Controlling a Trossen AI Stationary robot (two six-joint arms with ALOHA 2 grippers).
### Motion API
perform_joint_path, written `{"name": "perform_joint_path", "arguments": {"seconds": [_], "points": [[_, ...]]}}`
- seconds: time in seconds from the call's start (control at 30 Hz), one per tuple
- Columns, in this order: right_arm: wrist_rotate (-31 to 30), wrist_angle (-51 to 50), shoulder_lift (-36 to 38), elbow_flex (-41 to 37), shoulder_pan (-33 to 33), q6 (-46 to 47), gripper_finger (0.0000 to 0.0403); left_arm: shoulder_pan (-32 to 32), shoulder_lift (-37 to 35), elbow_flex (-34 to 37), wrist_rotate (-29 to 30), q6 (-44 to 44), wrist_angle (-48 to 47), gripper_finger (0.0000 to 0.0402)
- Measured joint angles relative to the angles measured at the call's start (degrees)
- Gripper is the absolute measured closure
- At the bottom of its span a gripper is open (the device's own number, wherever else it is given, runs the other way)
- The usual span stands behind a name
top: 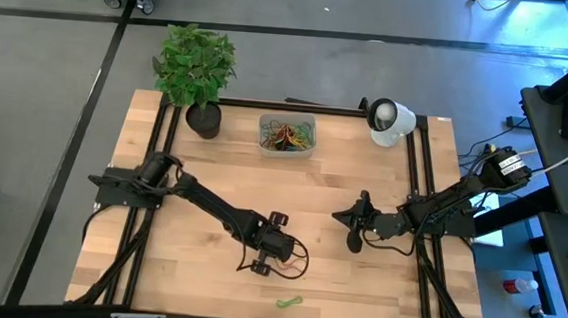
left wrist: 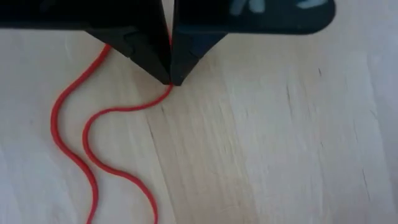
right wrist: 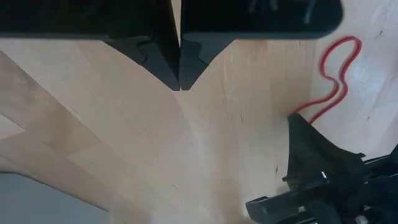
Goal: Pick and place rubber bands into bin
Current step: Put the red rubber band into the gray bin
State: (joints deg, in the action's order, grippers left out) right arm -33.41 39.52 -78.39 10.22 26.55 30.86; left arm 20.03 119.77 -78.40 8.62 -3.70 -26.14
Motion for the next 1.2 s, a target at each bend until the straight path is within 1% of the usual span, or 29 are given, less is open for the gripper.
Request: {"name": "perform_joint_path", "arguments": {"seconds": [0.1,0.17,0.3,0.43,0.53,0.6,0.8,0.93,1.0,1.1,1.2], "points": [[0.0,0.0,0.0,0.0,0.0,0.0,0.0399,-0.5,-1.9,0.5,1.3,2.5,-1.6,0.0399],[0.0,-0.1,0.0,0.0,0.0,0.0,0.0399,-1.1,-3.9,0.8,3.8,3.4,-3.5,0.0399],[0.0,-0.3,0.0,0.0,0.0,0.0,0.0399,-2.9,-11.0,0.2,10.4,5.1,-5.1,0.0400],[0.0,-0.4,0.0,0.0,0.0,-0.1,0.0399,-5.6,-16.4,0.5,16.3,8.1,-9.1,0.0400],[0.0,-0.3,0.0,0.0,0.0,0.0,0.0399,-9.4,-20.8,0.3,21.5,10.9,-9.5,0.0400],[0.0,-0.3,0.0,0.0,0.0,0.0,0.0399,-12.7,-22.4,0.3,23.6,13.1,-9.5,0.0400],[0.0,-0.2,0.0,0.0,-0.1,-1.2,0.0399,-25.1,-25.3,0.3,25.1,20.0,-8.0,0.0400],[0.0,-0.3,0.0,0.0,-0.1,-1.6,0.0399,-33.9,-25.3,0.3,23.9,22.3,-7.8,0.0400],[0.0,-0.3,0.0,0.0,-0.3,-2.0,0.0399,-37.9,-24.8,0.3,21.0,22.2,-7.4,0.0400],[0.0,-0.3,0.0,0.0,-0.6,-2.8,0.0399,-43.1,-23.8,0.5,13.7,19.8,-6.9,0.0400],[0.0,-0.3,0.0,0.0,-1.3,-2.9,0.0399,-46.5,-22.6,2.6,6.0,18.6,-2.8,0.0400]]}}
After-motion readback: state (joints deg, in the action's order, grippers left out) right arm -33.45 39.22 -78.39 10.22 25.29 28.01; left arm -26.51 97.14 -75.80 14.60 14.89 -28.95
